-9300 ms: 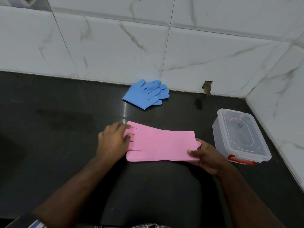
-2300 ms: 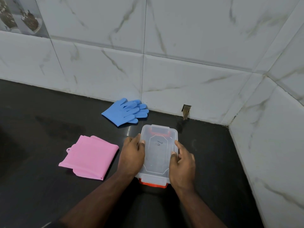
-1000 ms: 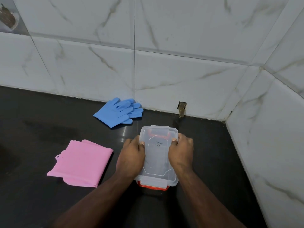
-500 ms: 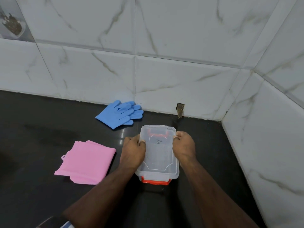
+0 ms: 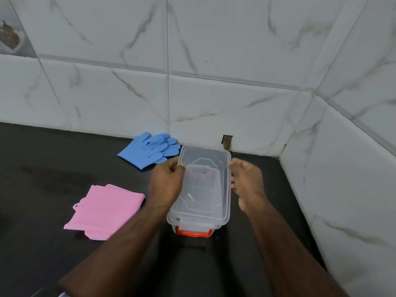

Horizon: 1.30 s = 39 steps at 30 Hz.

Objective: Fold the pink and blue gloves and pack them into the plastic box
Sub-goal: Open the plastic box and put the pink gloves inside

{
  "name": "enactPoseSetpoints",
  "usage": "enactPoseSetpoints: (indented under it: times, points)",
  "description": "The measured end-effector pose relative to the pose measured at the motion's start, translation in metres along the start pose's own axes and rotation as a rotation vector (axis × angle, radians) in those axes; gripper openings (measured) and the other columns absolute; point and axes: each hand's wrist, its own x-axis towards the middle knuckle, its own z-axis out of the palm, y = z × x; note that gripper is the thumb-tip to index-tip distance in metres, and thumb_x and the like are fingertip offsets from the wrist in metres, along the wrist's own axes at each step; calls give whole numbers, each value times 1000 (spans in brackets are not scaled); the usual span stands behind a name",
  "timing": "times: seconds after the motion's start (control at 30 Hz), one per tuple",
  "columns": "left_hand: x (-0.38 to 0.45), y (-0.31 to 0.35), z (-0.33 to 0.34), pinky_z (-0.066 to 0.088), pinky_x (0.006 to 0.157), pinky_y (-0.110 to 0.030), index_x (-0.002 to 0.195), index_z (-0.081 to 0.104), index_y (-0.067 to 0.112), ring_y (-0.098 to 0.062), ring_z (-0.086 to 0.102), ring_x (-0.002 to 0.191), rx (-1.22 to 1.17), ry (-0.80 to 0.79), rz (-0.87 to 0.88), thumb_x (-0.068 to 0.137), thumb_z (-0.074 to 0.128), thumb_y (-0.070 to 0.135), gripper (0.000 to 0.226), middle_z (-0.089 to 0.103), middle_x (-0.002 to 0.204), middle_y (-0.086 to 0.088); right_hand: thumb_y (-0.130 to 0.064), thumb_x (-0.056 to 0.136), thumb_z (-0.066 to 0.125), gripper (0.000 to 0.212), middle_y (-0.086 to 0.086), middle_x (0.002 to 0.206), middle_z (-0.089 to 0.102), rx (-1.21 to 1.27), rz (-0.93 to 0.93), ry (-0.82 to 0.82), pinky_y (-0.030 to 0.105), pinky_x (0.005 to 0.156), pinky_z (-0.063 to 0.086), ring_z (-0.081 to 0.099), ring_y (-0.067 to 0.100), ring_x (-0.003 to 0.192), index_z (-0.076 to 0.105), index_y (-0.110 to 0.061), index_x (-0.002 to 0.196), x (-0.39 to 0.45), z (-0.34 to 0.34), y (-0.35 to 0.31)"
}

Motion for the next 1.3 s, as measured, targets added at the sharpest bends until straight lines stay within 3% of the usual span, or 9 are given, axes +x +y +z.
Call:
enactPoseSetpoints:
  times: [0.1, 0.27, 0.4, 0.53, 0.67, 0.87, 0.93, 1.03, 1.3]
  points:
    - [-8, 24, 3, 53, 78, -27, 84, 66, 39, -6, 63, 86, -67, -6, 108, 98, 60, 27, 20, 69, 88, 12, -30, 94, 62, 20, 1, 65, 58, 159, -29, 27, 26, 46, 37, 43, 10, 49, 72, -14, 86, -1, -22, -24]
    - [-19, 47, 15, 55, 75, -26, 99, 68, 36, -8, 63, 84, -107, -123, 248, 89, 74, 22, 18, 69, 96, 12, -43, 96, 56, 46, 0, 62, 63, 321, -33, 105, 29, 55, 42, 51, 14, 55, 74, -15, 65, -17, -71, -54]
    - [-34, 46, 37, 54, 73, -21, 98, 69, 30, -7, 64, 87, -5, -238, 324, 89, 73, 18, 16, 65, 104, 13, -13, 89, 68, 6, 2, 82, 67, 290, 1, 106, 31, 65, 52, 63, 19, 81, 70, -12, 83, -26, -107, -39]
    - [-46, 25, 63, 53, 75, -16, 114, 66, 30, -7, 65, 97, 162, -432, 233, 96, 62, 7, 29, 66, 119, 5, 10, 81, 64, 31, 6, 98, 68, 105, 19, 202, 33, 74, 52, 64, 16, 87, 69, -13, 102, -24, -132, 6]
    - [-66, 12, 89, 50, 101, -27, 136, 59, 21, -14, 61, 120, 352, -576, 121, 95, 55, 3, 44, 63, 136, 0, 24, 71, 58, 52, 4, 92, 63, 15, 42, 282, 30, 73, 51, 60, 15, 86, 67, -1, 116, -25, -144, 51]
    - [-96, 2, 109, 33, 115, -30, 153, 38, 18, -23, 43, 142, 529, -694, 78, 93, 47, 1, 63, 43, 156, -6, 23, 75, 52, 45, -1, 86, 61, -130, 53, 297, 23, 61, 48, 57, 8, 74, 66, -6, 107, -34, -147, 82]
    - [-102, -1, 110, 34, 116, -33, 155, 34, 19, -24, 41, 143, 553, -729, 79, 92, 48, -1, 67, 39, 158, -5, 17, 77, 56, 40, 5, 94, 66, -198, 45, 322, 29, 70, 52, 61, 16, 83, 67, -6, 107, -36, -149, 91]
    - [-109, -1, 108, 40, 112, -32, 154, 37, 23, -23, 46, 138, 536, -699, 138, 93, 48, 0, 66, 44, 155, -5, 7, 78, 62, 36, 5, 101, 69, -272, 31, 345, 40, 86, 55, 65, 22, 95, 68, -14, 106, -39, -148, 95]
    - [-103, 6, 66, 43, 101, -14, 134, 60, 24, -4, 56, 118, 369, -383, 387, 98, 54, 9, 40, 62, 132, 6, -4, 81, 68, 32, -5, 103, 69, -354, -130, 211, 37, 87, 57, 66, 13, 94, 67, -24, 105, -49, -100, 77]
